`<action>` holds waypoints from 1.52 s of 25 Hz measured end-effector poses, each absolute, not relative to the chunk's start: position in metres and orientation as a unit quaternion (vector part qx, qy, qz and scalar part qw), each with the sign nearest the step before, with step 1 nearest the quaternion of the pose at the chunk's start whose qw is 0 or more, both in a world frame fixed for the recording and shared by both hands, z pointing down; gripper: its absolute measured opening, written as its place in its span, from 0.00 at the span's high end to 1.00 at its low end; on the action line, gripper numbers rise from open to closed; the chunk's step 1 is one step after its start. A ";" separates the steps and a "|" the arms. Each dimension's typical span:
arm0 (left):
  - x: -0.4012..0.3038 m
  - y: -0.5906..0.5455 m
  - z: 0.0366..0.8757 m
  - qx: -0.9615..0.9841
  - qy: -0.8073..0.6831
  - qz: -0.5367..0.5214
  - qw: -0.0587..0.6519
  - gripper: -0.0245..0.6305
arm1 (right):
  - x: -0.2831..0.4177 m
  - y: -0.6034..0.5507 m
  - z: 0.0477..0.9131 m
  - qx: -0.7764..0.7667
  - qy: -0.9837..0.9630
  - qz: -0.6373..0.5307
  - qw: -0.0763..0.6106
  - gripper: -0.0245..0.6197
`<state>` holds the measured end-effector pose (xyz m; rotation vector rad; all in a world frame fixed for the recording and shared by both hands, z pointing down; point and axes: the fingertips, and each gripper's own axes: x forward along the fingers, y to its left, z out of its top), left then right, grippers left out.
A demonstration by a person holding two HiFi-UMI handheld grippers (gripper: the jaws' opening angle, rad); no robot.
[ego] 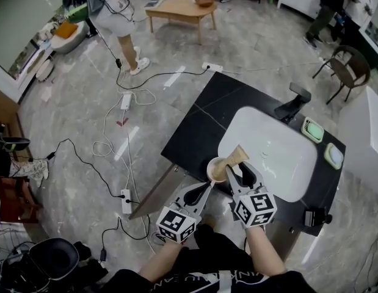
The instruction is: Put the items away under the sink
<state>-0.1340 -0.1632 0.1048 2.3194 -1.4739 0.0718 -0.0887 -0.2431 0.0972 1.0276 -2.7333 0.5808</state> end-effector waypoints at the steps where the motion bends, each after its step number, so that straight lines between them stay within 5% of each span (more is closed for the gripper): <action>1: -0.134 -0.164 0.105 0.827 -0.526 0.026 0.196 0.95 | -0.090 -0.244 0.097 0.341 -0.916 0.195 0.081 0.72; 8: -0.137 -0.163 0.105 0.826 -0.528 0.028 0.198 0.95 | -0.099 -0.248 0.096 0.335 -0.917 0.195 0.094 0.73; 16: -0.142 -0.161 0.106 0.823 -0.532 0.021 0.199 0.95 | -0.099 -0.246 0.084 0.340 -0.923 0.160 0.081 0.87; 38: -0.138 -0.121 0.086 0.839 -0.515 0.013 0.178 0.95 | -0.089 -0.209 0.011 0.352 -0.932 0.093 0.007 0.88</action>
